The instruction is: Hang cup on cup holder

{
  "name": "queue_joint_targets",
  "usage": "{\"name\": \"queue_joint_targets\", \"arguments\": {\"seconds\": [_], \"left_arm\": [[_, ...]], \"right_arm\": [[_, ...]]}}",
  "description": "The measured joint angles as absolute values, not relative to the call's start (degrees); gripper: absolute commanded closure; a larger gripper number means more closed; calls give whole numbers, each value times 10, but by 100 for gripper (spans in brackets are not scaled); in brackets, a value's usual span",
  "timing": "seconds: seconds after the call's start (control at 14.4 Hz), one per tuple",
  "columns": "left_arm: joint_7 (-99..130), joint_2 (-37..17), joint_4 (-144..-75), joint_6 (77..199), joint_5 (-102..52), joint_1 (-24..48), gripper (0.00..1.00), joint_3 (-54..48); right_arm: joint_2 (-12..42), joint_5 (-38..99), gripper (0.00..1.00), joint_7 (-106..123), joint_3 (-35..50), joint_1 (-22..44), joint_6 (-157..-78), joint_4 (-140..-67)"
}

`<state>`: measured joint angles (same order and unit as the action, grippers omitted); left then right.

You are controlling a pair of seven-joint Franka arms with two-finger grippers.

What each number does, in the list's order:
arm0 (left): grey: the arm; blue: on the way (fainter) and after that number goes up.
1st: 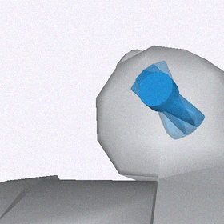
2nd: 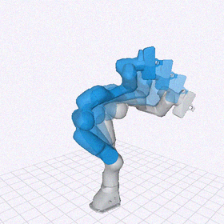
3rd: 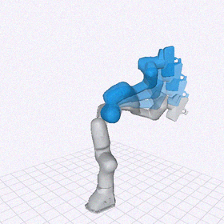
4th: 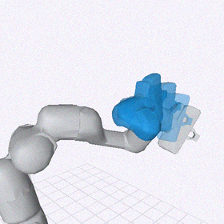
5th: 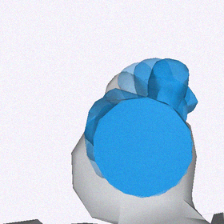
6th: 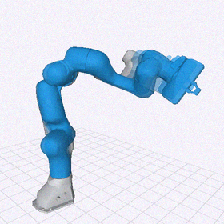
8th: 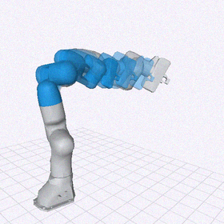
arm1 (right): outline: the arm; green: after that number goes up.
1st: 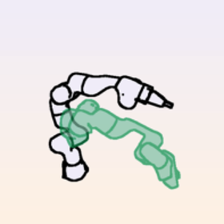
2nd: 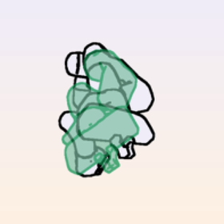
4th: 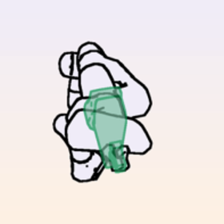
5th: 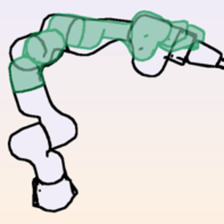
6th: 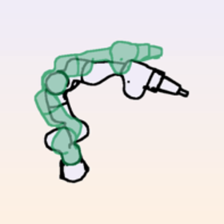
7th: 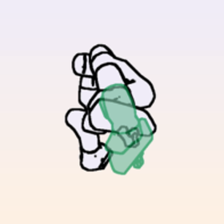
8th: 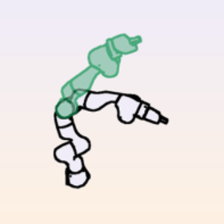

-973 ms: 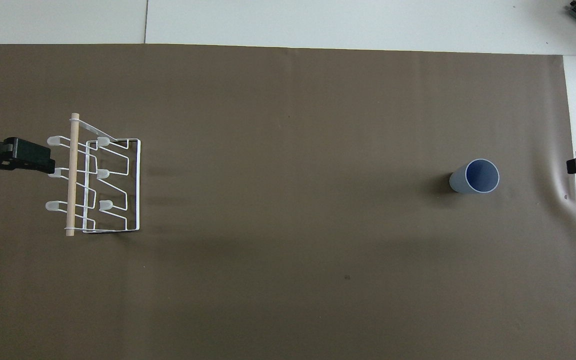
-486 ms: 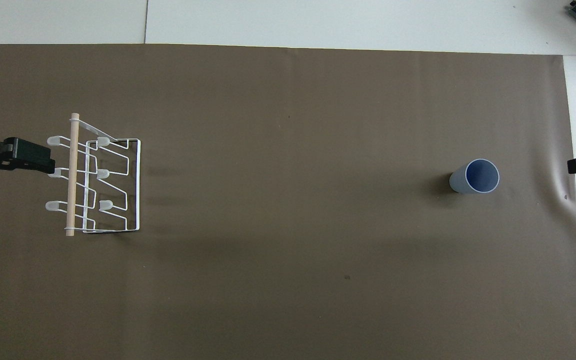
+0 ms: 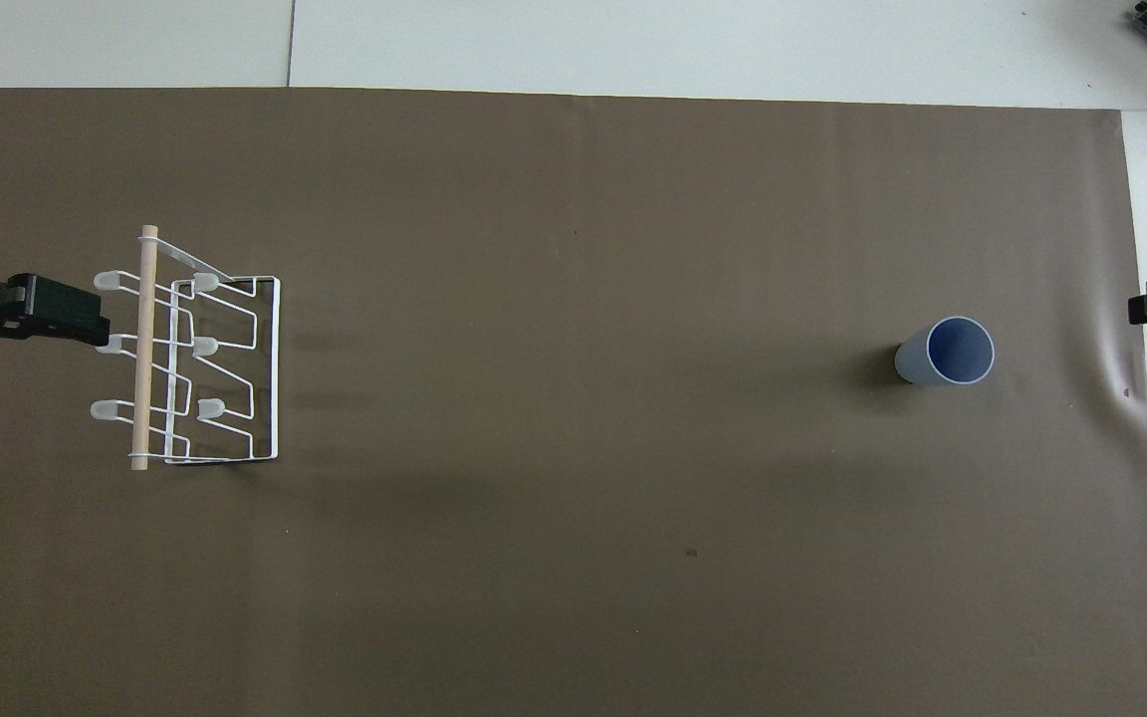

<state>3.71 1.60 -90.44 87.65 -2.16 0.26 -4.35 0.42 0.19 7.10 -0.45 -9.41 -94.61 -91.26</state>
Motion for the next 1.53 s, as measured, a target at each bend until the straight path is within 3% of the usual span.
{"name": "queue_joint_targets", "arguments": {"seconds": [0.83, 1.53], "left_arm": [[37, 16, -904, 877, -22, 3, 0, -43], [37, 16, -904, 877, -22, 3, 0, -43]], "right_arm": [[23, 2, 0, 71, -6, -93, -1223, -1137], [63, 2, 0, 71, -6, -85, -1309, -1164]]}}
